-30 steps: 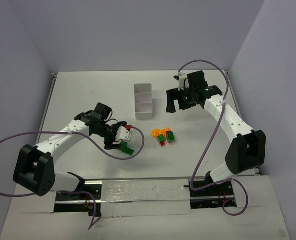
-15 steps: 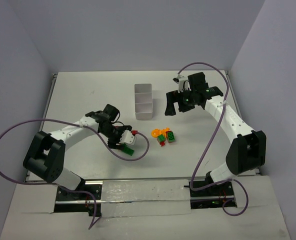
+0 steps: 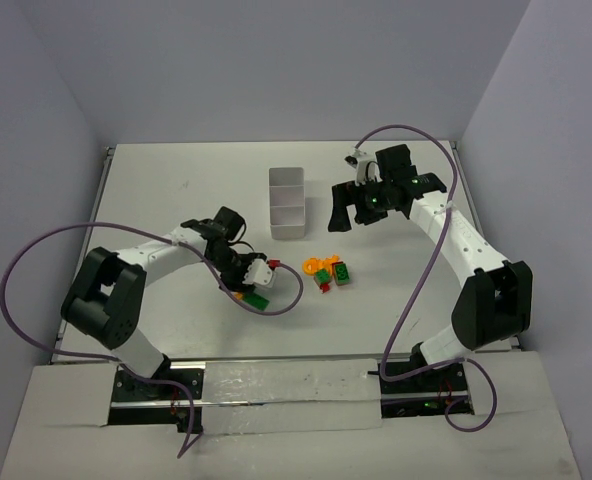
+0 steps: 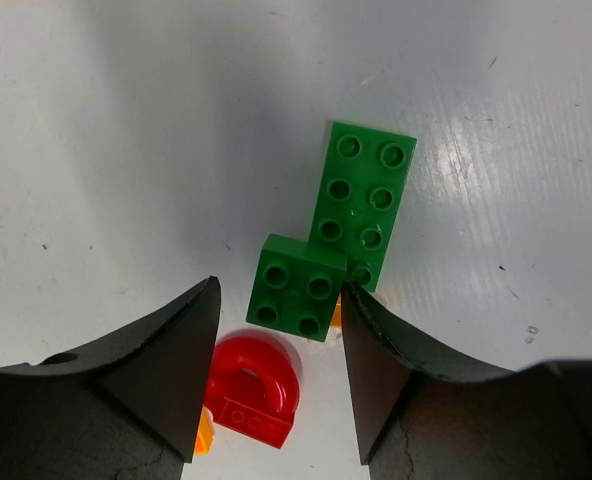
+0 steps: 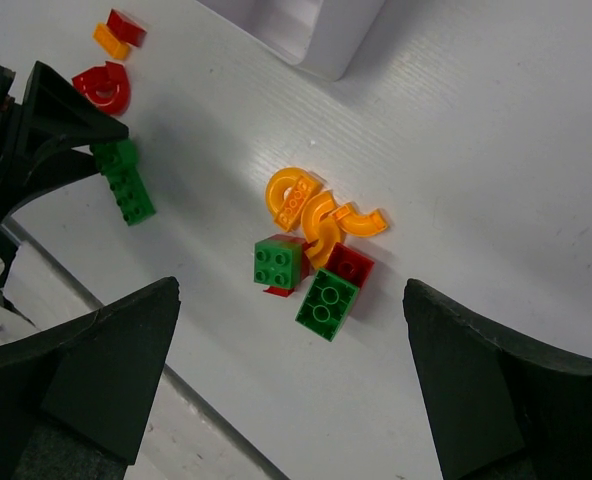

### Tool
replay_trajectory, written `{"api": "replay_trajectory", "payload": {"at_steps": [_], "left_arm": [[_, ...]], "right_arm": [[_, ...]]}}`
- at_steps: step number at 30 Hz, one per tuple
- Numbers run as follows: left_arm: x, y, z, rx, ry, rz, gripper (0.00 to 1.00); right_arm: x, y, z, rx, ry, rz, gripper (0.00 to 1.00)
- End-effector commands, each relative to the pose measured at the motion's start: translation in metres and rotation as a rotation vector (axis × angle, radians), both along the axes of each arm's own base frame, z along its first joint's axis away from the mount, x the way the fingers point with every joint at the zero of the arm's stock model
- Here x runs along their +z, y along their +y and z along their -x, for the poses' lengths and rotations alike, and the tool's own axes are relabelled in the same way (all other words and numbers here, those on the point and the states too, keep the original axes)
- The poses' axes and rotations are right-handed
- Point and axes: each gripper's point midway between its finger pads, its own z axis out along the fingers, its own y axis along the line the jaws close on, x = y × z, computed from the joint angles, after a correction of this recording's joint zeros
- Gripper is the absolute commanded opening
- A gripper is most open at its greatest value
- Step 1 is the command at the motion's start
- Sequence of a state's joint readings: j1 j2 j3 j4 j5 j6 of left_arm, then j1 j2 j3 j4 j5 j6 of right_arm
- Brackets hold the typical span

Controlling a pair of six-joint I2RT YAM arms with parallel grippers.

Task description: Sort the legos into containers by color

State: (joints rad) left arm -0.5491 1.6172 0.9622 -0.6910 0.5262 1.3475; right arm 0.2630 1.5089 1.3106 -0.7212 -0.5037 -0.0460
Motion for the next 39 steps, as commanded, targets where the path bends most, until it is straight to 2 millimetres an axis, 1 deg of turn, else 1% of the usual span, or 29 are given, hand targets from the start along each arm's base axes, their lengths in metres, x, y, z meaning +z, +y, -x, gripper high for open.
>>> {"api": "replay_trajectory", "payload": {"at_steps": [1, 12, 14, 15, 16, 17, 18, 20, 21, 22, 23, 24, 27, 28, 30, 31, 32, 34, 36, 39], "left_arm": [[0.008, -0.010, -0.007, -0.041, -0.021, 0.021, 0.60], [0.002, -0.005, 0.000, -0.066, -0.010, -0.009, 0.48], [0.001, -0.004, 0.001, -0.071, -0.011, -0.020, 0.39], [0.001, -0.004, 0.002, -0.074, -0.009, -0.023, 0.37], [0.002, -0.005, 0.003, -0.074, -0.006, -0.024, 0.34], [0.006, -0.006, 0.003, -0.072, -0.008, -0.022, 0.29], [0.011, -0.008, 0.002, -0.069, -0.015, -0.013, 0.25], [0.029, -0.015, -0.002, -0.048, -0.034, 0.026, 0.18], [0.047, -0.022, -0.006, -0.009, -0.051, 0.067, 0.14], [0.058, -0.026, -0.010, 0.021, -0.061, 0.095, 0.08], [0.075, -0.034, -0.017, 0.095, -0.069, 0.141, 0.03], [0.090, -0.040, -0.022, 0.154, -0.076, 0.182, 0.00], [0.140, -0.050, -0.031, 0.275, -0.107, 0.282, 0.00], [0.150, -0.052, -0.033, 0.330, -0.092, 0.302, 0.00], [0.162, -0.055, -0.029, 0.408, -0.047, 0.331, 0.00], [0.169, -0.057, -0.026, 0.427, -0.039, 0.346, 0.00], [0.172, -0.057, -0.026, 0.427, -0.052, 0.360, 0.00], [0.178, -0.059, -0.025, 0.485, -0.050, 0.369, 0.00], [0.176, -0.059, -0.021, 0.510, -0.041, 0.367, 0.00], [0.174, -0.058, -0.016, 0.509, -0.042, 0.367, 0.00]], "right_arm": [[0.007, 0.002, -0.001, 0.012, -0.008, -0.023, 1.00], [0.001, 0.005, 0.003, 0.028, 0.018, -0.040, 1.00], [0.000, 0.008, 0.005, 0.037, 0.032, -0.058, 1.00], [0.000, 0.010, 0.006, 0.041, 0.039, -0.065, 1.00], [-0.001, 0.010, 0.007, 0.042, 0.044, -0.068, 1.00], [-0.001, 0.012, 0.008, 0.046, 0.050, -0.078, 1.00], [-0.002, 0.014, 0.009, 0.053, 0.057, -0.090, 1.00], [-0.001, 0.019, 0.012, 0.071, 0.070, -0.122, 1.00], [0.001, 0.023, 0.016, 0.087, 0.080, -0.150, 1.00], [0.001, 0.026, 0.018, 0.095, 0.087, -0.165, 1.00], [0.000, 0.029, 0.022, 0.108, 0.102, -0.185, 1.00], [0.000, 0.032, 0.025, 0.121, 0.112, -0.204, 1.00], [0.004, 0.045, 0.033, 0.171, 0.146, -0.260, 1.00], [0.005, 0.051, 0.037, 0.196, 0.163, -0.281, 1.00], [0.010, 0.066, 0.048, 0.261, 0.190, -0.318, 1.00], [0.009, 0.073, 0.052, 0.284, 0.203, -0.322, 0.99], [0.008, 0.074, 0.053, 0.292, 0.214, -0.330, 0.98], [0.010, 0.092, 0.067, 0.367, 0.233, -0.347, 0.95], [0.011, 0.105, 0.078, 0.421, 0.254, -0.359, 0.91], [0.012, 0.115, 0.085, 0.460, 0.270, -0.367, 0.88]]}}
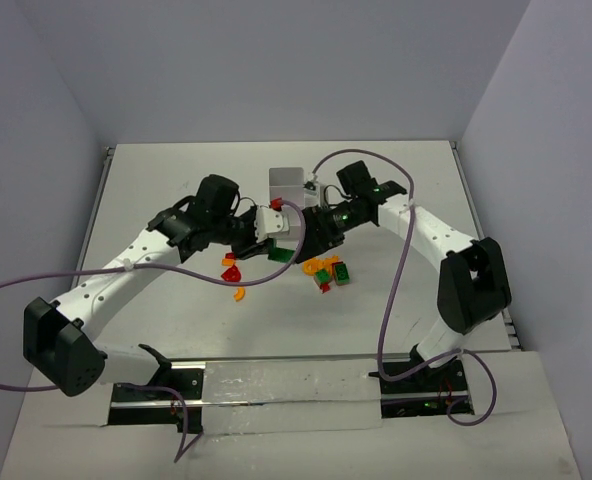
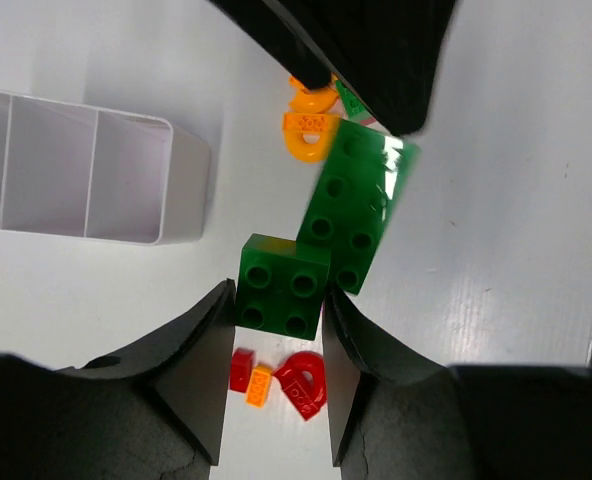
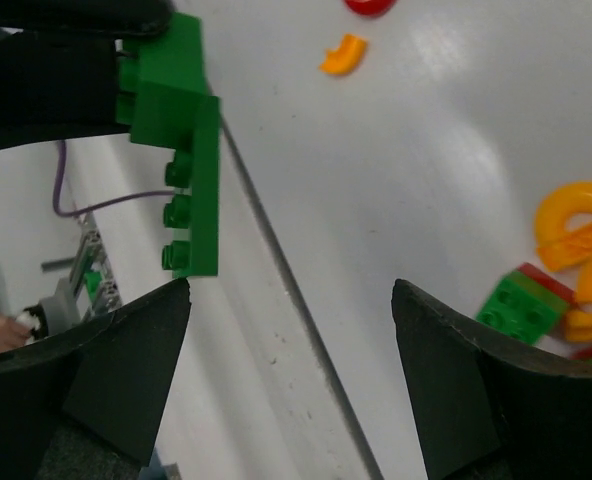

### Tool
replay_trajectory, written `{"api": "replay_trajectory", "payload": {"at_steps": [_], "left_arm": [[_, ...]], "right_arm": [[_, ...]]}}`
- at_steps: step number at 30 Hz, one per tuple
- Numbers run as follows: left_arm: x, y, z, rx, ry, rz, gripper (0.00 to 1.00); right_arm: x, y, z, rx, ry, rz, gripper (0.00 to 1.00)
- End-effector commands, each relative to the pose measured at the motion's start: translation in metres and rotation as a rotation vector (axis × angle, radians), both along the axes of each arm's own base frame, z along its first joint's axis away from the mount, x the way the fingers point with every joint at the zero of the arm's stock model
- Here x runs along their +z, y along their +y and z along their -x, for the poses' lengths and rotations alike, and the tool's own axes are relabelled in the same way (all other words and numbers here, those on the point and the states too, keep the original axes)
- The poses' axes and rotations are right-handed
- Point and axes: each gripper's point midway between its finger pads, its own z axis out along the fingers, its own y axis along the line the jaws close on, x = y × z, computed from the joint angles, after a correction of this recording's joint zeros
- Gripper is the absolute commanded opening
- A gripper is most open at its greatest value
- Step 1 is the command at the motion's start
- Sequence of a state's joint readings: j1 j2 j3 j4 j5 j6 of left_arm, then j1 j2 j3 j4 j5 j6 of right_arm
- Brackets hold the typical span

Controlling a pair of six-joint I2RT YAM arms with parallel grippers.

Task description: Sort the legos into containers by color

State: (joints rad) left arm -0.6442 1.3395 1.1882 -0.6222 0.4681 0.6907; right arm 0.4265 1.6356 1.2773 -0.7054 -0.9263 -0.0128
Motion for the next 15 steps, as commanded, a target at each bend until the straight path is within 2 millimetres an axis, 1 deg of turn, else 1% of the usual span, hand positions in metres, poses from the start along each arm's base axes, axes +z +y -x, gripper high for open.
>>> {"api": "replay_trajectory", "payload": {"at_steps": [1, 5, 9, 11, 12, 15], "left_arm": [[0.006, -0.004, 0.005, 0.067, 0.031, 0.046, 0.00], [0.003, -0.004, 0.007, 0.077, 0.025, 0.036, 0.00], [-0.001, -0.004, 0.003, 0.092, 0.016, 0.022, 0.00], [-0.002, -0.004, 0.000, 0.103, 0.013, 0.023, 0.00], [0.001, -0.005, -0.002, 0.111, 0.002, 0.031, 0.00], [0.003, -0.006, -0.008, 0.133, -0.009, 0.037, 0.00]], "right_arm": [[0.024, 0.022, 0.010, 0.087, -0.004, -0.090, 0.87], [0.028, 0.023, 0.010, 0.089, 0.006, -0.101, 0.82], [0.028, 0.025, 0.011, 0.098, 0.022, -0.115, 0.78], [0.026, 0.026, 0.010, 0.098, 0.030, -0.113, 0.76], [0.025, 0.026, 0.010, 0.084, 0.060, -0.107, 0.74], [0.018, 0.028, 0.009, 0.078, 0.091, -0.096, 0.71]]}}
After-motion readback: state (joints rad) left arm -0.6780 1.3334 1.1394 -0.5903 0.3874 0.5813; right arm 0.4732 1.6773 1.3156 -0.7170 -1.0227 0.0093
